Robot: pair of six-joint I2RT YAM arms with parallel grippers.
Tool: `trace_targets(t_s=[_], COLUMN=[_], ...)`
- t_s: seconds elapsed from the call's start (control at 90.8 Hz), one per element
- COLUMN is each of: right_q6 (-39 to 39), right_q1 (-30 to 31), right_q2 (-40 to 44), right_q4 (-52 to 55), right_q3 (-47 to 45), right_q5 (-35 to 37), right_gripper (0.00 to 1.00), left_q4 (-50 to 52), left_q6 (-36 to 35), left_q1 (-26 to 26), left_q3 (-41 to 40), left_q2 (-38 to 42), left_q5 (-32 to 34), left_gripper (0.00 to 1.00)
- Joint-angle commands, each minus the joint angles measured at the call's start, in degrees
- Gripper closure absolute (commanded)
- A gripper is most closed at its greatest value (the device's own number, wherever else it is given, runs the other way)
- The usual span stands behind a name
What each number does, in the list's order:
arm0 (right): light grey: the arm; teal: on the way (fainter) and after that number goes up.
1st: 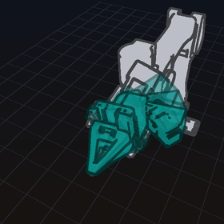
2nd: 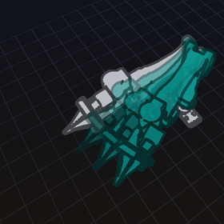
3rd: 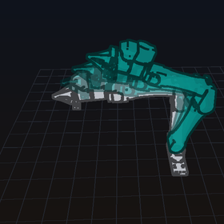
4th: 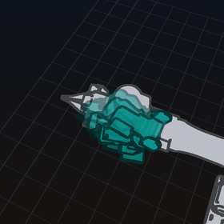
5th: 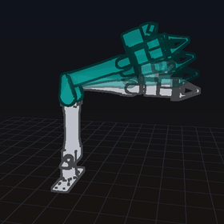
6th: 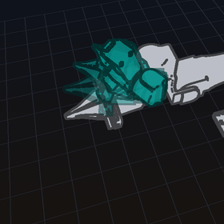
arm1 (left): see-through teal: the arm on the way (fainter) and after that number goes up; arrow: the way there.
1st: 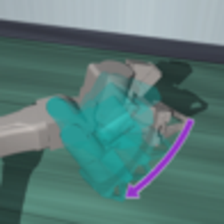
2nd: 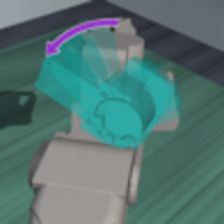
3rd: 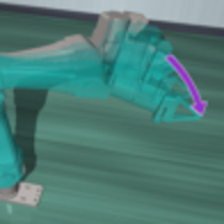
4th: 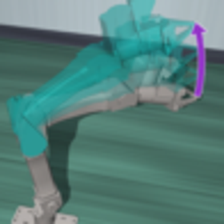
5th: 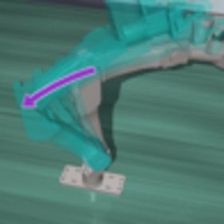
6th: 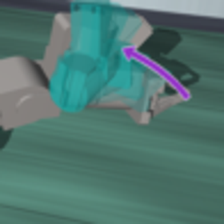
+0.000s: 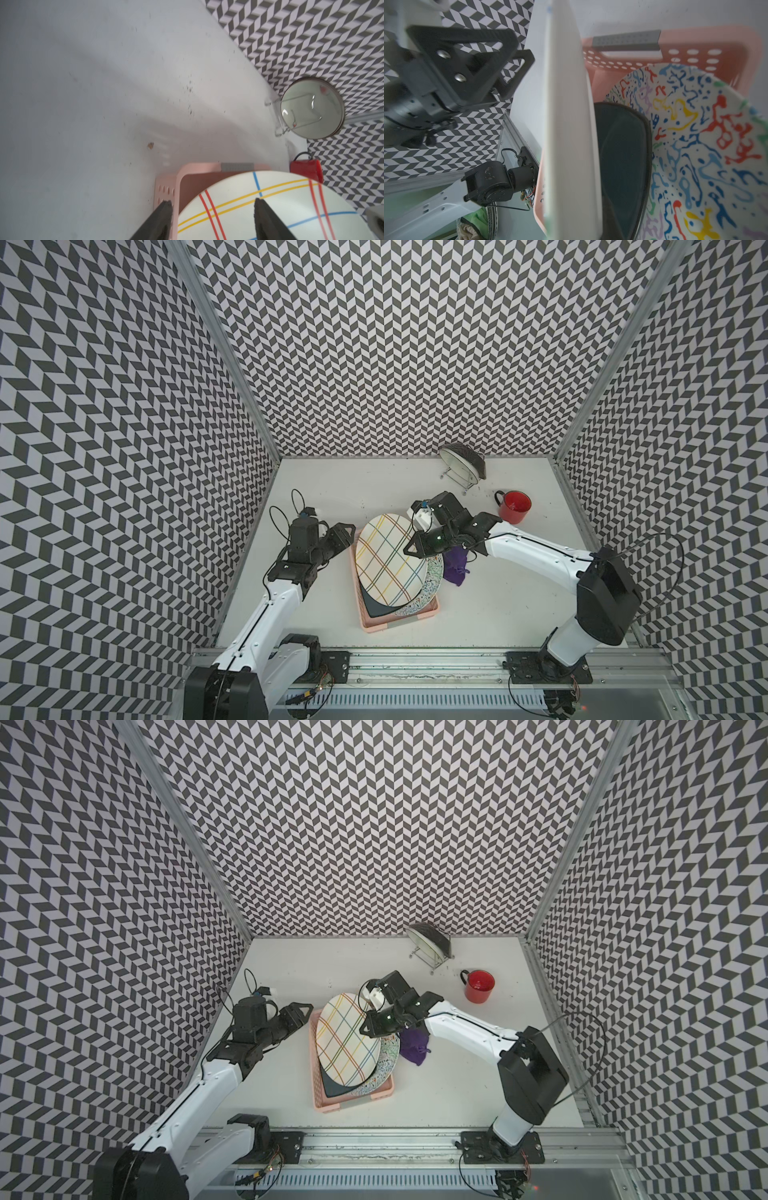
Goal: Wipe the wet plate dry
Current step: Pick up the plate from the bin, then pick up the towel at the center of the board.
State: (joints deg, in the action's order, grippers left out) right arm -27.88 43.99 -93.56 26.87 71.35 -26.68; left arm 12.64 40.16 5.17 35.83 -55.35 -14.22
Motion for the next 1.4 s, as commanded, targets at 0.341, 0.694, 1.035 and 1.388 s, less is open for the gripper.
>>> trace_targets(t_s=[0.341,0.694,1.035,1.388], right_q6=[-11.73,-20.43,-18.02,-17.89], right_q1=[-27.98,-34.52,-34.57,-34.51], right_q2=[28.71,43.77,48.58,50.11], right_q4=[-7.30,0.56,3.46,4.28], right_q3=[2.06,3.68,1.60,0.11], right_q5=[17.26,37.77,38.04,36.62], right_gripper=[1.00,1.00,1.00,1.00], left_q4=[0.44,10.72,37.02,41.15], left_q6=[-6.50,-21.58,-20.58,-20.29], left_q1=[35.95,53.89,53.72,51.48], left_q3=[21.00,47.36,75.63,81.21], left_q2=[-9.76,-47.91,-75.50,-79.65], left_q5=[23.68,35.03,40.17,32.35], left_gripper=[0.36,0.44,0.39,0.23])
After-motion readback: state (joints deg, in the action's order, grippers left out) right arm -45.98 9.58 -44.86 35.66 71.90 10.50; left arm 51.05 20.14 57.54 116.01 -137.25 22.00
